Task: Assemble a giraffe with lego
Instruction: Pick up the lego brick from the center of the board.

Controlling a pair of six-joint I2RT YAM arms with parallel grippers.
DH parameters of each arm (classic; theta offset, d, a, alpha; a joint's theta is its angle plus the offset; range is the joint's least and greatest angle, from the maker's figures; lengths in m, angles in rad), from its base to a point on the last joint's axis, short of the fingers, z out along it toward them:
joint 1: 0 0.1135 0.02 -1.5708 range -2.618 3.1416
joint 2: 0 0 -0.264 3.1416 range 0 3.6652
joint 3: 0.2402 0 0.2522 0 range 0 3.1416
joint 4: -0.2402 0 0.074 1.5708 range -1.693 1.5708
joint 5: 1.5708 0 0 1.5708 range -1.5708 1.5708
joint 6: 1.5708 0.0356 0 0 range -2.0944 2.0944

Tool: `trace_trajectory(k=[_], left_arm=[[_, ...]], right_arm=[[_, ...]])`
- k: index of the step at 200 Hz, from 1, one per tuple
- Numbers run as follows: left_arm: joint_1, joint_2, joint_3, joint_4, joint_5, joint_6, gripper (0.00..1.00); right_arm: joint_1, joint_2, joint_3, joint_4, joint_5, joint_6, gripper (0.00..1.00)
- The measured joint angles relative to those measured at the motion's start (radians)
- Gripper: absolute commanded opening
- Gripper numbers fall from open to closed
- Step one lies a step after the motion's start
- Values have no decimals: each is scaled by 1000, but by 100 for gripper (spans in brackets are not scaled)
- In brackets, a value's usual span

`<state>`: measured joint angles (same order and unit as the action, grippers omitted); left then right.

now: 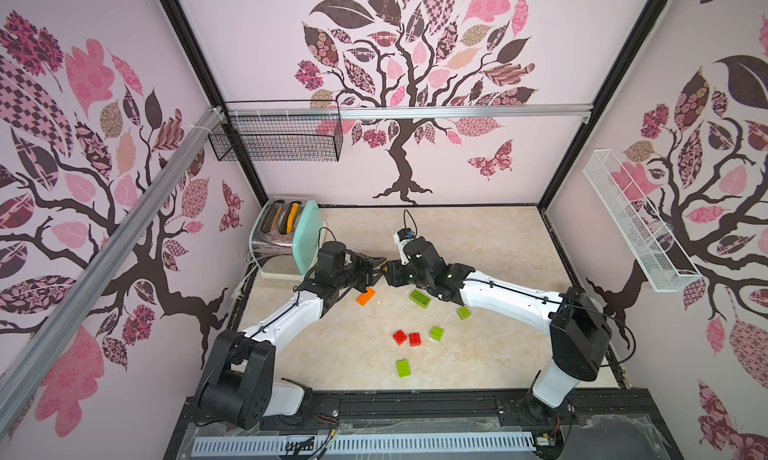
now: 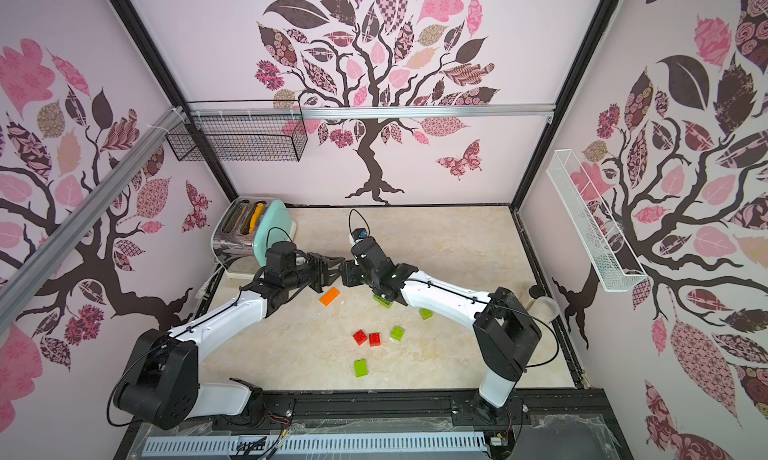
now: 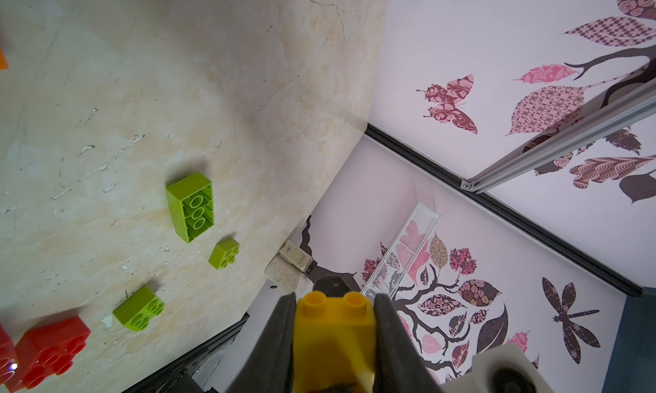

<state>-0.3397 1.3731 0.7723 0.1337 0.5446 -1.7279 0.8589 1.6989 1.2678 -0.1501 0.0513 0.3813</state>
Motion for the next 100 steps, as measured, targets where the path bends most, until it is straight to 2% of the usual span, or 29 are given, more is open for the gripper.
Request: trace_trajectory(k=[18,38,42,49,66,74,86,100], left_arm=[[-2,0,0,-1,-2,0,0],[-3,0,0,1,-2,0,0],[-3,0,0,3,-3,0,4],[-3,0,0,3,-4,1,14],[-3,0,0,1,-10,11,47],[-3,0,0,0,-11,31,59],[2,0,7,-17,-14,84,72],[15,0,26,-45,-24,162,80]], right_arm=[[1,6,3,2,-1,-8,38],[8,6,14,0,-5,-18,5],[10,6,16,-3,6,-18,0],[11,6,17,-3,5,-26,0],[10,6,18,-9,2,-26,0],[9,5,18,-17,2,-25,0],[8,2,15,-42,6,-24,0],[4,-19,-10,-66,17,-24,0]])
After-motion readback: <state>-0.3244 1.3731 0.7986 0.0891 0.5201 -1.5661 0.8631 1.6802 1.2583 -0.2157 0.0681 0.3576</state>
